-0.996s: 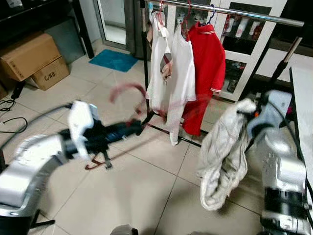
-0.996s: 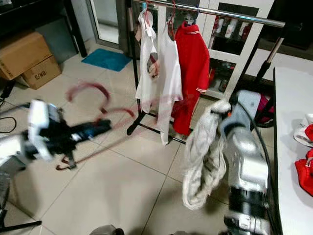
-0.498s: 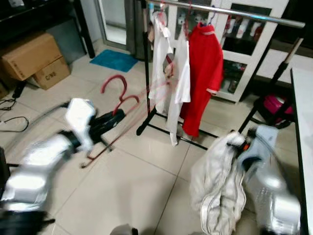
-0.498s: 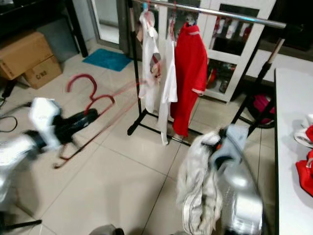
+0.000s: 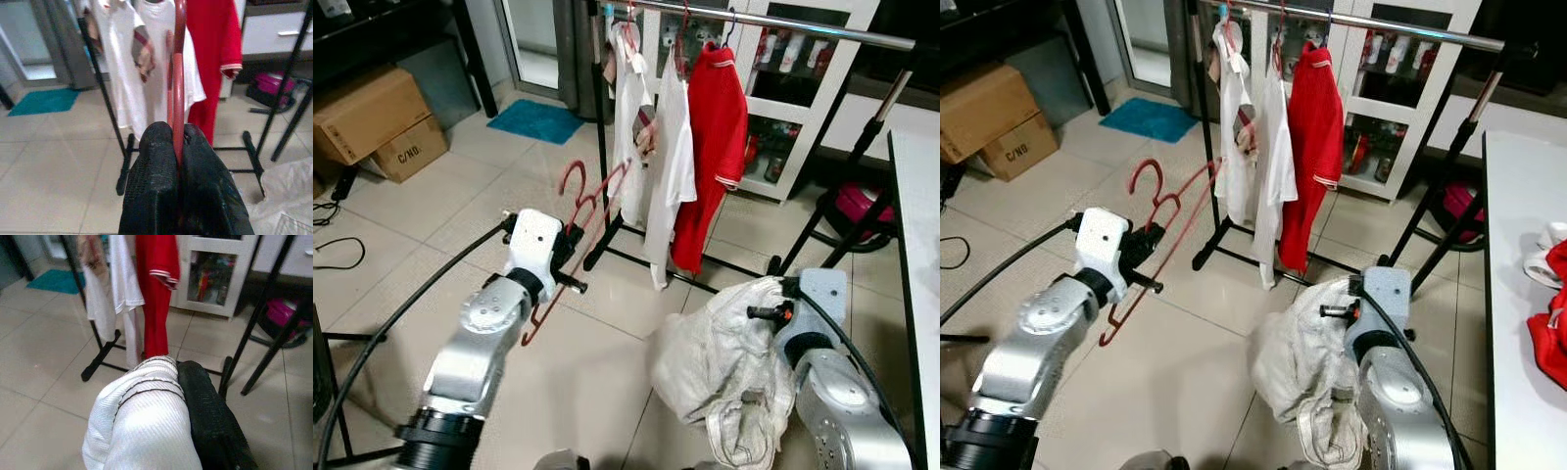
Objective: Hang hanger
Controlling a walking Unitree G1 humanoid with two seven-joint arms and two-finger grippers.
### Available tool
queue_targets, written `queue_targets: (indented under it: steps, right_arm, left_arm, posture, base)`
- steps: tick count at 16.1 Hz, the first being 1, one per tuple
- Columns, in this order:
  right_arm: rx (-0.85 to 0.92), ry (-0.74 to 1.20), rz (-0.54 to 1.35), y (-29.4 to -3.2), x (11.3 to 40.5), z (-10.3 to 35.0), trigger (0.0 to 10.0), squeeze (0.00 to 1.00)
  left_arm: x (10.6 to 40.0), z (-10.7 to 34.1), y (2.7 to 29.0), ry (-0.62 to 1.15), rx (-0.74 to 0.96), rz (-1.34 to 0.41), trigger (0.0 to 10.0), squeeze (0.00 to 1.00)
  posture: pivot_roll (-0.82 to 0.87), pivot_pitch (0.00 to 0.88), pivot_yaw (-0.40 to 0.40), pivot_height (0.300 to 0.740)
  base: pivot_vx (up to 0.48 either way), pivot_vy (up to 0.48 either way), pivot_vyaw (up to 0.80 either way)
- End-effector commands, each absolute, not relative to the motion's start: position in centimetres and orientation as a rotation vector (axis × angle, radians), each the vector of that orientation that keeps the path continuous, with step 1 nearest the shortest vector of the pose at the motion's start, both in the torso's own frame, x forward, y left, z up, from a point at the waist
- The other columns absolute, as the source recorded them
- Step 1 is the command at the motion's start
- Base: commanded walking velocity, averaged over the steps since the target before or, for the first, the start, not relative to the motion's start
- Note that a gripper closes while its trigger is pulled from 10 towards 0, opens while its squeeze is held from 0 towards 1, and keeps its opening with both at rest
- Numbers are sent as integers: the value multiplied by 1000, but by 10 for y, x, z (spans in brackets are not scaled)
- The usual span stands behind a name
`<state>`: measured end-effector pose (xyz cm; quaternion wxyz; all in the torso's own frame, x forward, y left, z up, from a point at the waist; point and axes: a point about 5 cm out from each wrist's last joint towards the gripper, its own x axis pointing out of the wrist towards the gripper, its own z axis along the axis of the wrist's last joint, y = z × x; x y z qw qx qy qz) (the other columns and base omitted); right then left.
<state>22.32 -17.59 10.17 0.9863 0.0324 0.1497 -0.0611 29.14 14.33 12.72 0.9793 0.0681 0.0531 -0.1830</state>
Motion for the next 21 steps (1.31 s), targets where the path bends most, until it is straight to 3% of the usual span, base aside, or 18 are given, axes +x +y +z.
queue_targets:
  steps: [1, 5, 21]
  right_arm:
    - [134, 239, -163, -182, 223, 114, 10000, 0]
    - [149, 317, -182, -179, 223, 106, 10000, 0]
    - [191, 267, -233, -178, 226, 111, 10000, 0]
  left_arm:
    - [293, 131, 144, 96, 94, -330, 10000, 0]
    - [289, 131, 131, 105, 118, -394, 10000, 0]
    - [289, 145, 125, 69, 148, -455, 10000, 0]
  posture:
    - [-14, 53, 42, 740]
    - [-9, 53, 33, 740]
    - [-7, 51, 46, 740]
  base:
    - [0, 0, -488]
    - [0, 0, -184]
    - [0, 0, -793]
